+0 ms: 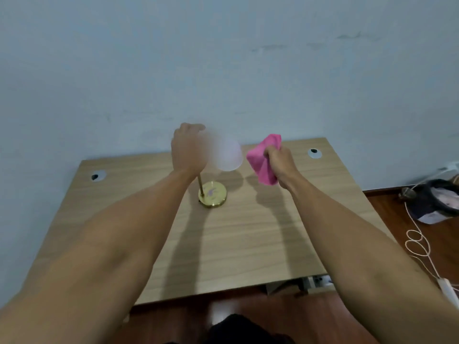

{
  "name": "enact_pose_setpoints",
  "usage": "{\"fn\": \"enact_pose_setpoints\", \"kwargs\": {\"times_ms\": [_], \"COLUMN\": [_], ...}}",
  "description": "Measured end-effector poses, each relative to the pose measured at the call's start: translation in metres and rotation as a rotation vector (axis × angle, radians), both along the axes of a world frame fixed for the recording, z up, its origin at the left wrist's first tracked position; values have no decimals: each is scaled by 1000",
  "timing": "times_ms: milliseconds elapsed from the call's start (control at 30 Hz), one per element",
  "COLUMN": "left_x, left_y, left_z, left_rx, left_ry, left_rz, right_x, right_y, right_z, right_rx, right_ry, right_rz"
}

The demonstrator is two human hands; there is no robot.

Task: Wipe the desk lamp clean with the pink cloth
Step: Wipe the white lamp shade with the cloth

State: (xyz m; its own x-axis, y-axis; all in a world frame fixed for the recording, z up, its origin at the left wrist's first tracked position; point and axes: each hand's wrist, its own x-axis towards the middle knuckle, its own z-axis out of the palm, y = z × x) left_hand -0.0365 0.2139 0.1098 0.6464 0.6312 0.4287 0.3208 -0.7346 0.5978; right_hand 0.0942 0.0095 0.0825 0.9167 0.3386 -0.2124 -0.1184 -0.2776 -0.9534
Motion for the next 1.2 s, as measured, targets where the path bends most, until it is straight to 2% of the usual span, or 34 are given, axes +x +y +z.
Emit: {"fn": "enact_pose_setpoints", "kwargs": {"times_ms": [133, 267, 433, 567, 833, 1033, 1100, 1200], "left_x": [1, -3, -15, -17, -17, -17, -16, -15], "left_y": [12, 10, 22, 25, 29, 37, 38, 38], "left_z": [-7, -9, -22, -30, -30, -33, -35, -35], "left_rx": [73, 20, -36, -80, 1, 74, 76, 52], "left_ry": [37, -27, 46, 75, 136, 108, 89, 55], "left_rz": [-45, -49, -89, -75, 33, 39, 36, 12], "right_x": [-3, -8, -11, -16, -28, -52, -62, -70], "right_y": [25, 43, 61, 70, 83, 85, 81, 77], "right_z": [-11, -12, -8, -11, -10, -15, -24, -35], "right_rx": [-12, -23, -15, -7, 87, 24, -23, 30], "right_ry": [-105, -134, -137, -191, -253, -377, -449, -463], "right_rz": [-134, -182, -193, -138, -7, 198, 208, 119]}}
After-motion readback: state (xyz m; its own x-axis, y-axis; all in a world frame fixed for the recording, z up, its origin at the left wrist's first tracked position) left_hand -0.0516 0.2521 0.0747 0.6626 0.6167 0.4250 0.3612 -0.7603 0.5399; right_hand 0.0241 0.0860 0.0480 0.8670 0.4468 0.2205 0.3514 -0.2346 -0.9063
